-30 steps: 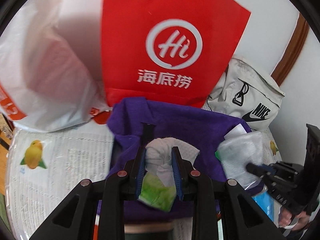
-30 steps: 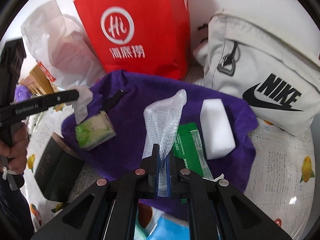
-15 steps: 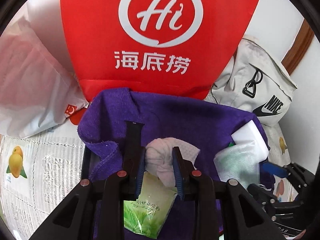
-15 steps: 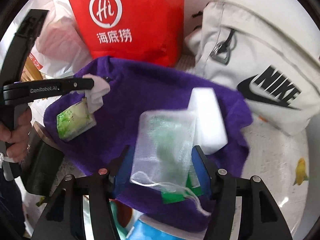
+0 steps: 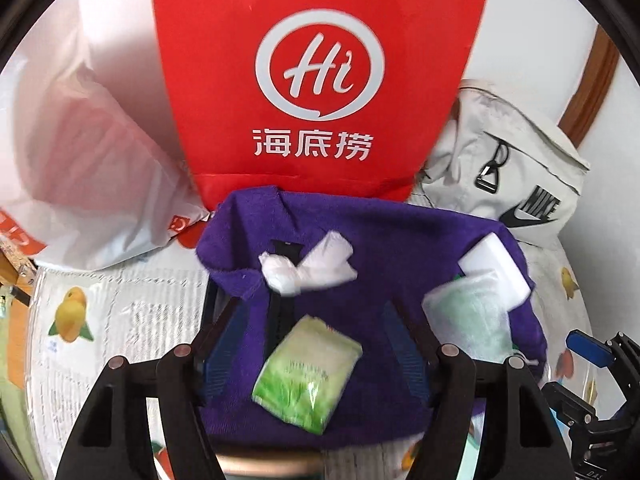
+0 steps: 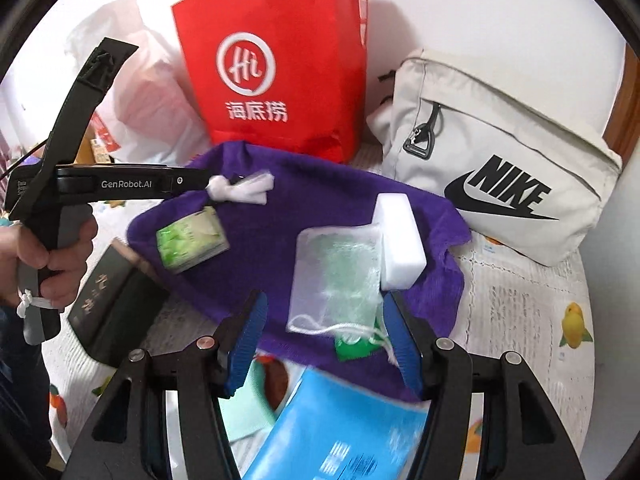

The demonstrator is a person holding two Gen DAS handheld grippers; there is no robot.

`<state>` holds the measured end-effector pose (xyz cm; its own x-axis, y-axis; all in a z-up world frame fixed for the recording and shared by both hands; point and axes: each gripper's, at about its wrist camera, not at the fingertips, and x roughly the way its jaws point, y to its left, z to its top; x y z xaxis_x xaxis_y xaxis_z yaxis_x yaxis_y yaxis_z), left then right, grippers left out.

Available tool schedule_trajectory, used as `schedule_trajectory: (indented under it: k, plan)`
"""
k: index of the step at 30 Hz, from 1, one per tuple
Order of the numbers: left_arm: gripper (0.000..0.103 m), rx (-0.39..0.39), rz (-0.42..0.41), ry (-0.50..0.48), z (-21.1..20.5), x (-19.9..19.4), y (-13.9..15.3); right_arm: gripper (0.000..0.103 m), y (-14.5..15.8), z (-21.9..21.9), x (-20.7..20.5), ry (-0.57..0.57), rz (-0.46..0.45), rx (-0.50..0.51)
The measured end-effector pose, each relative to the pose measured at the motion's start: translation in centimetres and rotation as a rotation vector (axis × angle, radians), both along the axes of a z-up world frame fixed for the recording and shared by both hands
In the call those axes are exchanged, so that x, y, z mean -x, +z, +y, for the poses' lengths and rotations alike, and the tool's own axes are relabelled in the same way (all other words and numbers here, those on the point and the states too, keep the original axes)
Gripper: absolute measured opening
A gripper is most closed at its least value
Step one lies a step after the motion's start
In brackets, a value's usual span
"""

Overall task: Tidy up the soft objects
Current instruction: 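Withdraw both tools from the towel toward the white glove and black strap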

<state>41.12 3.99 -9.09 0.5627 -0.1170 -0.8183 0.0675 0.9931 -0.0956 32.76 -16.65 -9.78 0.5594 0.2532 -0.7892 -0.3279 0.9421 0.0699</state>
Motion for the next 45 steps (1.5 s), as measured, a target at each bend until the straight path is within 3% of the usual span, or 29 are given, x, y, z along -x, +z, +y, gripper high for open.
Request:
schedule_trajectory:
  k: [9, 15, 21, 27, 32, 41, 45]
  plan:
    - [0.069, -0.001, -0.018, -0.01, 0.7, 6.7, 1.4, 0.06, 1.4, -0.2, 5.5, 0.005, -0.021, -0.042]
    - [0.069, 0.019, -0.029, -0.07, -0.1, 12.4, 1.4, 0.06, 1.7, -0.8, 9.1, -0.015, -0.027, -0.069]
    - [0.069, 0.003, -0.037, -0.097, -0.4, 18.0, 0.4, 0.06, 1.5, -0.8, 12.2, -0.001, -0.02, -0.122]
    - [0.068, 0.0, -0.013, -0.067, 1.2, 21.4, -2.3, 0.06, 0.3, 1.6, 14.5, 0.063, -0.018, -0.112]
    - [0.051, 0.025, -0.006, -0.094, 1.8, 22.2, -4.4, 0.06, -0.7, 2.3, 15.6, 0.071, -0.005, -0.097]
    - [0.023, -0.002, 0.012, -0.173, 1.7, 21.3, -7.2, 0.06, -1.9, 2.1, 15.9, 0.039, 0.021, -0.068]
    - [0.017, -0.004, 0.012, -0.199, 1.6, 21.0, -7.6, 0.06, -2.4, 2.2, 15.6, 0.034, 0.036, -0.069]
